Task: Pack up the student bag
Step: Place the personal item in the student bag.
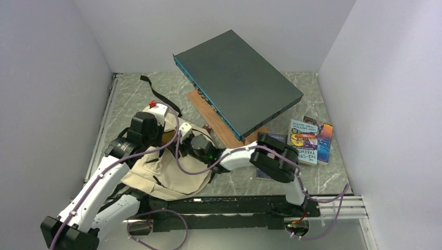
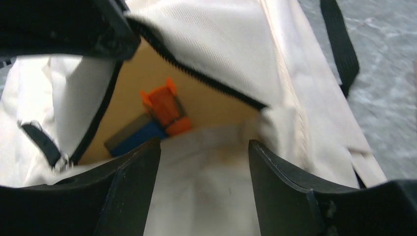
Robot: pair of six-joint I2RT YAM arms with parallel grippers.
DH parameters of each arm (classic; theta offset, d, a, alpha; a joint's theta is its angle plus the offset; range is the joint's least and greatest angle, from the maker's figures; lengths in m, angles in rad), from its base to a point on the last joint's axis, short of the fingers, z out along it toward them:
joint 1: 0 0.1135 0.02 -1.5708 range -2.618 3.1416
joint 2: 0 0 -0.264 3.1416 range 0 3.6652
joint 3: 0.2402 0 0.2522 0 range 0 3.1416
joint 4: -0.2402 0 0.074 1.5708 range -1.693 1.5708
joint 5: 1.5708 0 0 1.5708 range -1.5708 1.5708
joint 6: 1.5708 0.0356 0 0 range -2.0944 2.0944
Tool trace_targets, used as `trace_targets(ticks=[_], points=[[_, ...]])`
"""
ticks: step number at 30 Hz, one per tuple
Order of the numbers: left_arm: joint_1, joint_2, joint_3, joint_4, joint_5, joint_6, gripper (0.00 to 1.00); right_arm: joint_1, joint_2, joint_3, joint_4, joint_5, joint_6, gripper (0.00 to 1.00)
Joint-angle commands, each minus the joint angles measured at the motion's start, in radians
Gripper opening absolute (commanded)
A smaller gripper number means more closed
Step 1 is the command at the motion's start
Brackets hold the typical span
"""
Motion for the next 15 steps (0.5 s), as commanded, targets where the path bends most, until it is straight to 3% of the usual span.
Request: trace_targets(ticks=[1,9,15], points=[[0.006,-0.021,0.018,0.045,-0.018,0.002,0.00,0.019,-0.145,-0.128,-0.080,0.089,0.032,0.70],[0.006,0.047,0.032,0.033,0.014,0.000,0.01,0.147,-0.298,-0.298,-0.126,0.087,-0.025,0.71],[0.006,-0.015,0.009,0.071,0.004,-0.027,0.48,0.211,-0.335,-0.366,0.011,0.036,-0.164,0.71]])
